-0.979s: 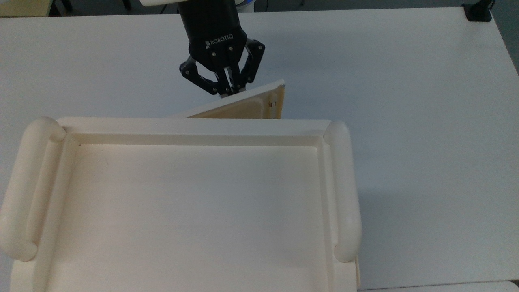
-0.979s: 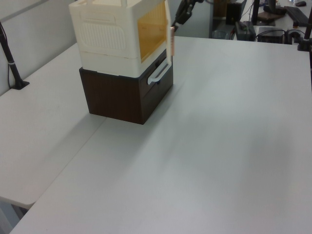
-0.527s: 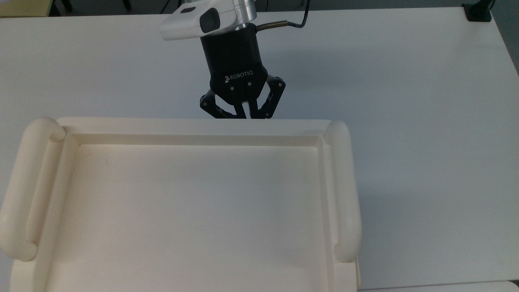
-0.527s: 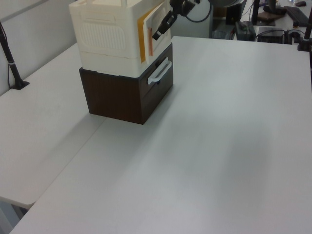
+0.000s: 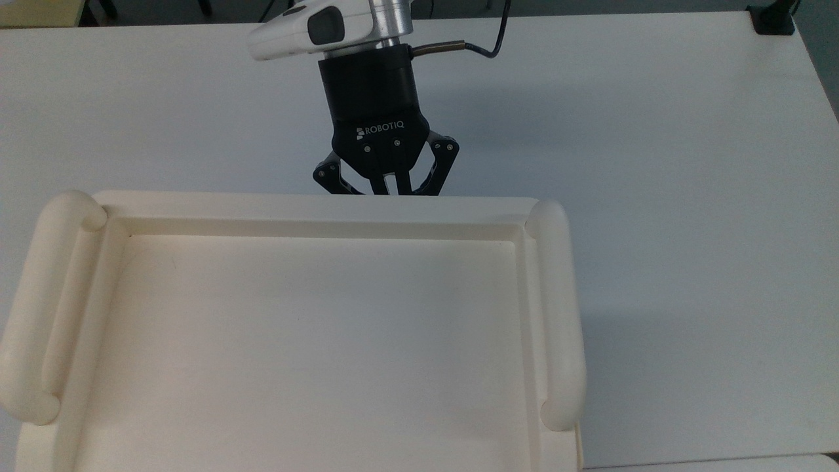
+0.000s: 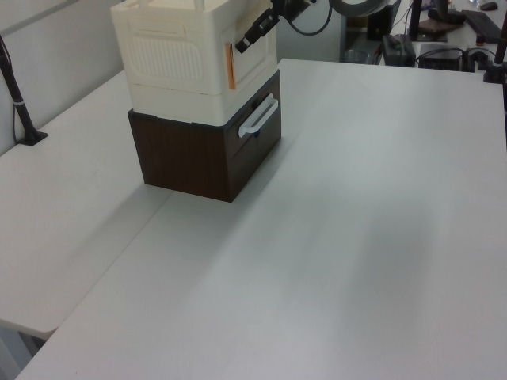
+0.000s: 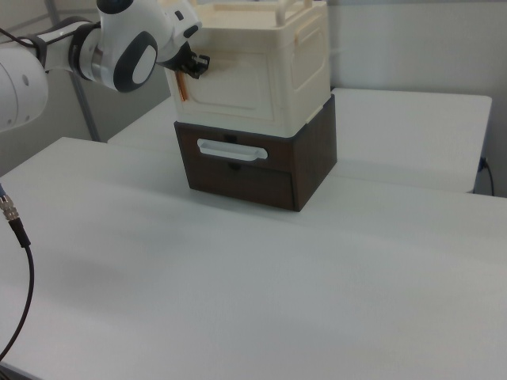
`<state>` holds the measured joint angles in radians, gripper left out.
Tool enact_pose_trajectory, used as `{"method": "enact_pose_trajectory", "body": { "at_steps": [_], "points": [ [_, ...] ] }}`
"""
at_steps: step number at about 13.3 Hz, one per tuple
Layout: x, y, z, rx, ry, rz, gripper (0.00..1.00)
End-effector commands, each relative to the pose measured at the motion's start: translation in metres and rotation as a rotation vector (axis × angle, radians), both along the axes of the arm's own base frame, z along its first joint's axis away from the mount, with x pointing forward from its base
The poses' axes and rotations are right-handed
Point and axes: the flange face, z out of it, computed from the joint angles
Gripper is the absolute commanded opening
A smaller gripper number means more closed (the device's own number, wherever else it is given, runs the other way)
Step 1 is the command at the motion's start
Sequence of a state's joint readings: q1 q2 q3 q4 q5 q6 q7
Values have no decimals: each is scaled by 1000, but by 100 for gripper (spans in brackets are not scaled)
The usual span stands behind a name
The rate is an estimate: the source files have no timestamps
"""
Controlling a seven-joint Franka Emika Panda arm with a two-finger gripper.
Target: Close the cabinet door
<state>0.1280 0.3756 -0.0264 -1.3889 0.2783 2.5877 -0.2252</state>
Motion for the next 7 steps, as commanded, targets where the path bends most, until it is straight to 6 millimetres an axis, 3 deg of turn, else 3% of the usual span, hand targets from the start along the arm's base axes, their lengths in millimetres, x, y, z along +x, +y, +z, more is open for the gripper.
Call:
{"method": "enact_pose_trajectory", "body": {
  "at_steps": [1,4,7],
  "points": [
    [-7,-5,-13,-9,89,1,6],
    [-28,-18,-31,-47,372,91,6],
    [-58,-46,-22,-52,562,108,7]
  ]
}}
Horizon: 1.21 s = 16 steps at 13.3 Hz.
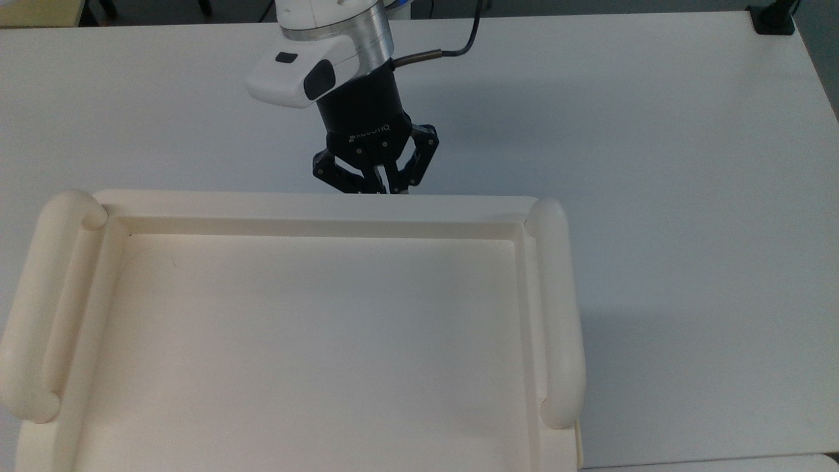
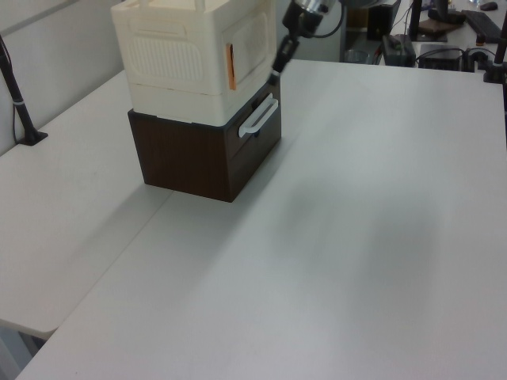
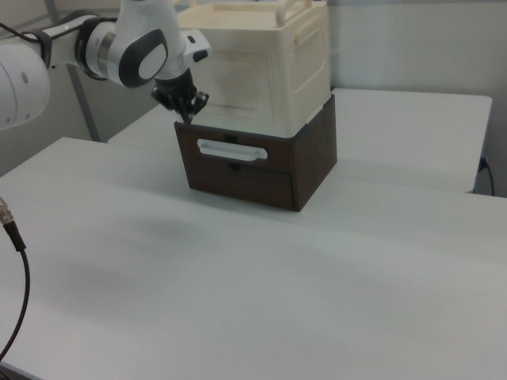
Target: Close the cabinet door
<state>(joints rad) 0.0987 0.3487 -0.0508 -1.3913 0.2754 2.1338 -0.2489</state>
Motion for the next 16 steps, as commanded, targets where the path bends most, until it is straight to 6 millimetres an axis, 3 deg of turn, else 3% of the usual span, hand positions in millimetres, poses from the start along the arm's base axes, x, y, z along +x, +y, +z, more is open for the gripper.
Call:
{"method": "enact_pose_trajectory", "body": {
  "at_steps": [1,3,5,6,7,11,13,16],
  "points": [
    [-50,-32,20,-26,231,31,7],
    [-70,-38,20,-102,359,46,7],
    [-82,-43,23,-159,427,-58,18],
    [-87,-55,27,-158,445,-148,54],
    [-88,-65,28,-175,455,-195,100],
    [-99,-85,40,-218,475,-311,100],
    [-108,-95,58,-201,456,-369,100],
    [-116,-99,61,-200,485,-376,100]
  ]
}}
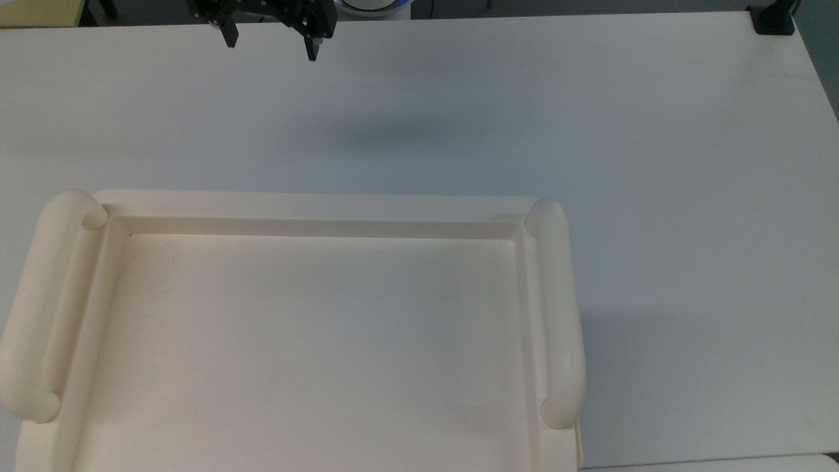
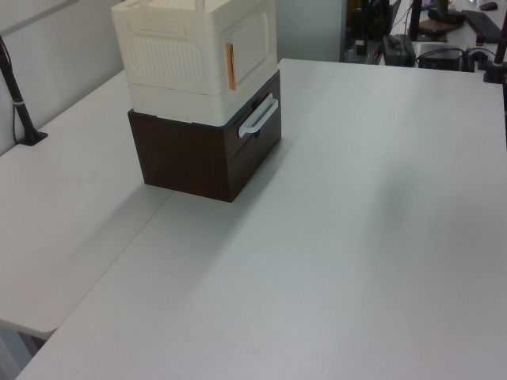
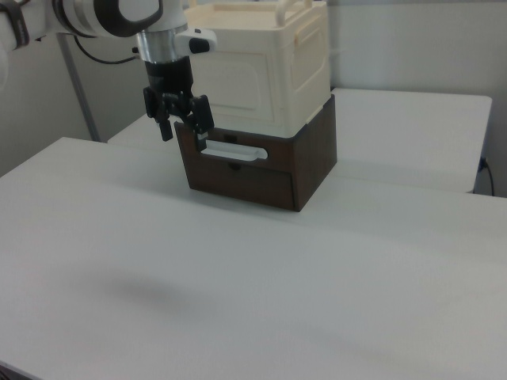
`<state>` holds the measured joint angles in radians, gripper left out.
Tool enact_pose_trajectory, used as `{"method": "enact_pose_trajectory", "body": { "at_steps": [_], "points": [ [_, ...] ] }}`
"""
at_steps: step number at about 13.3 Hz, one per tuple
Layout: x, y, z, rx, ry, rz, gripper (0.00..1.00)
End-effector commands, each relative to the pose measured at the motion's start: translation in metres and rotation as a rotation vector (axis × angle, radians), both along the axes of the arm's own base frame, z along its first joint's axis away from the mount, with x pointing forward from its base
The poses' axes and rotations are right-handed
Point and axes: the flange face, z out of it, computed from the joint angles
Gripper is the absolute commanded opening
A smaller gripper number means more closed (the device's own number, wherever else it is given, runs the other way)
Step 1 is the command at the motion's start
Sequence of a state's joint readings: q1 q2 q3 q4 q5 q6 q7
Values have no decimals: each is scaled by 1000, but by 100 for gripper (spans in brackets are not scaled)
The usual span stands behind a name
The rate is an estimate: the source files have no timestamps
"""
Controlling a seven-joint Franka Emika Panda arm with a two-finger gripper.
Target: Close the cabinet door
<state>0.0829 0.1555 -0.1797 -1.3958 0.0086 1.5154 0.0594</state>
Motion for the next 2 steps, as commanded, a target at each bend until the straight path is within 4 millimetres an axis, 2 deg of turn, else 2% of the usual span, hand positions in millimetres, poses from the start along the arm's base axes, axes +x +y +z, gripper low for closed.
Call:
{"method": "enact_pose_trajectory", "body": {
  "at_steps": [1,2],
  "points": [
    [-12,-1,3,-7,23,-26,100],
    [-13,-2,4,-5,21,-29,100]
  ]
}}
